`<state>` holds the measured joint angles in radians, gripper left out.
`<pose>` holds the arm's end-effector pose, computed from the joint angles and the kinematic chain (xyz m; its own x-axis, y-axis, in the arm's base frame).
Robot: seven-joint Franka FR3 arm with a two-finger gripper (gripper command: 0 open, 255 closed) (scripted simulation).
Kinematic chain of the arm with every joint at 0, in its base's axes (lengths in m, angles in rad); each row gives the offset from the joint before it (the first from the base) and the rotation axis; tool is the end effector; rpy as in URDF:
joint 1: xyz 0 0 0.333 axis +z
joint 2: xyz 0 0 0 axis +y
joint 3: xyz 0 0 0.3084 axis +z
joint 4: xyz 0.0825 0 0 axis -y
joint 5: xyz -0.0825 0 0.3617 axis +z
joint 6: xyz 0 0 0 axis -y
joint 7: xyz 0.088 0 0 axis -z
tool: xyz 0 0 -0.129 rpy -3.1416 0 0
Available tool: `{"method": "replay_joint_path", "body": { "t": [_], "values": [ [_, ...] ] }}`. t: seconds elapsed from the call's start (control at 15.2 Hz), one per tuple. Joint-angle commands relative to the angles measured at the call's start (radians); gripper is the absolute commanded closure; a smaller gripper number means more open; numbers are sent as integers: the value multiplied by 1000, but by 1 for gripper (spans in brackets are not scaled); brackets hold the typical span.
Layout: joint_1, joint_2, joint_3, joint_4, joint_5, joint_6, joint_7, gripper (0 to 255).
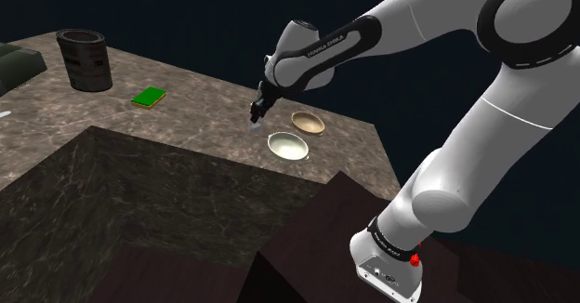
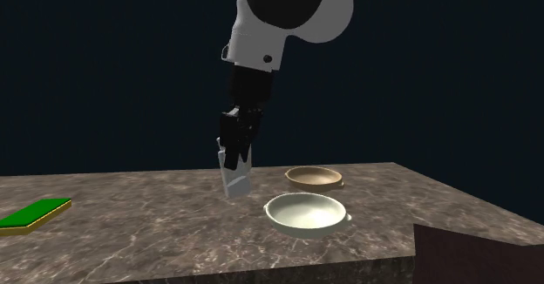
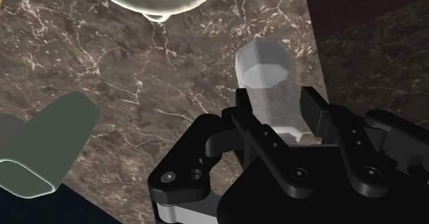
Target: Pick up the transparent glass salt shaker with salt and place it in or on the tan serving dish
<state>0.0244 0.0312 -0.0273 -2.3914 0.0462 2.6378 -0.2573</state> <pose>0.5059 -0.0022 0.3136 0.9536 0.2125 0.2135 0.2120 -0.9769 0.0256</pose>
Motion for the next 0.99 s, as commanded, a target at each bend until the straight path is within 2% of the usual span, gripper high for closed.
{"method": "replay_joint_path", "body": {
  "t": [0.0,0.13,0.92],
  "values": [
    [-1,-19,-1,10,-3,-29,1,255],
    [-1,-30,-1,14,-4,-44,3,255],
    [-152,-14,-152,59,109,-95,-386,255]
  ]
}}
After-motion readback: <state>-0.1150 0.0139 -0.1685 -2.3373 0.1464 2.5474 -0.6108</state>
